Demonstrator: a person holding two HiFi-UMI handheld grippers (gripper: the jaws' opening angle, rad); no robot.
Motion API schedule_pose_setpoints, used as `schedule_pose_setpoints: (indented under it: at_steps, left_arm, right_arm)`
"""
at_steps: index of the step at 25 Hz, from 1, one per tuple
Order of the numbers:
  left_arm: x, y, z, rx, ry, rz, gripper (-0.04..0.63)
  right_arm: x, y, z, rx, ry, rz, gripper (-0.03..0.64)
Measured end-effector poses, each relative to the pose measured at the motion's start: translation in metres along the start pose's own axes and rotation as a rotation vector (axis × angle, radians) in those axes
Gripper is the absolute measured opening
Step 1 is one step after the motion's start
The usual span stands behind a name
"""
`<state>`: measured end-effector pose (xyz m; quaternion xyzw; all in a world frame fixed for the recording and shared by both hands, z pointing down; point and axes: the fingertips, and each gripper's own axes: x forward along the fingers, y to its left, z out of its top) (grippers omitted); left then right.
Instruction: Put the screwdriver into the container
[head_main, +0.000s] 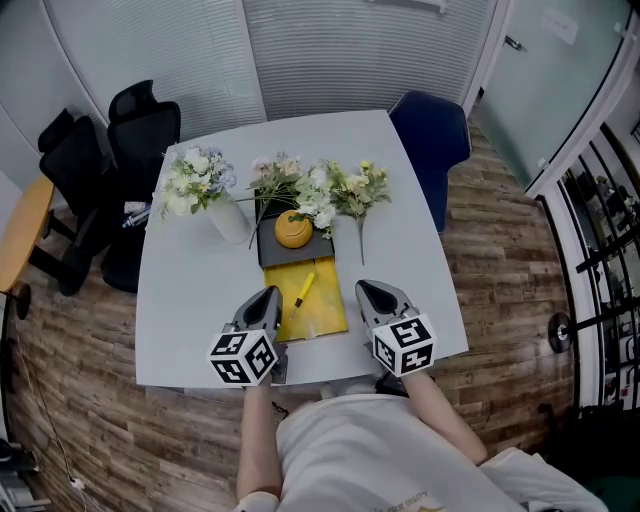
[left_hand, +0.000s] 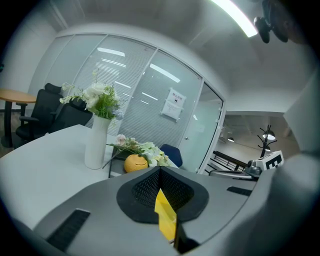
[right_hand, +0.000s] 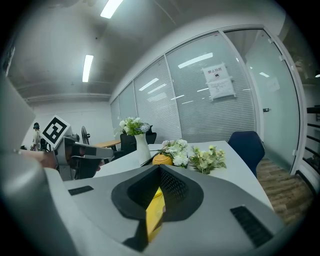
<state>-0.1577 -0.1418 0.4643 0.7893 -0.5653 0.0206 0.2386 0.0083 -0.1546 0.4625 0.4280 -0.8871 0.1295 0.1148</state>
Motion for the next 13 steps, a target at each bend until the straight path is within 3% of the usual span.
schedule_pose_setpoints:
  at_steps: [13]
  left_arm:
    - [0.0039, -0.0004, -0.0039, 0.000, 0.010, 0.005, 0.006]
  right_arm:
    - [0.0001, -0.0028, -0.0039, 0.000, 0.003, 0.005, 0.015]
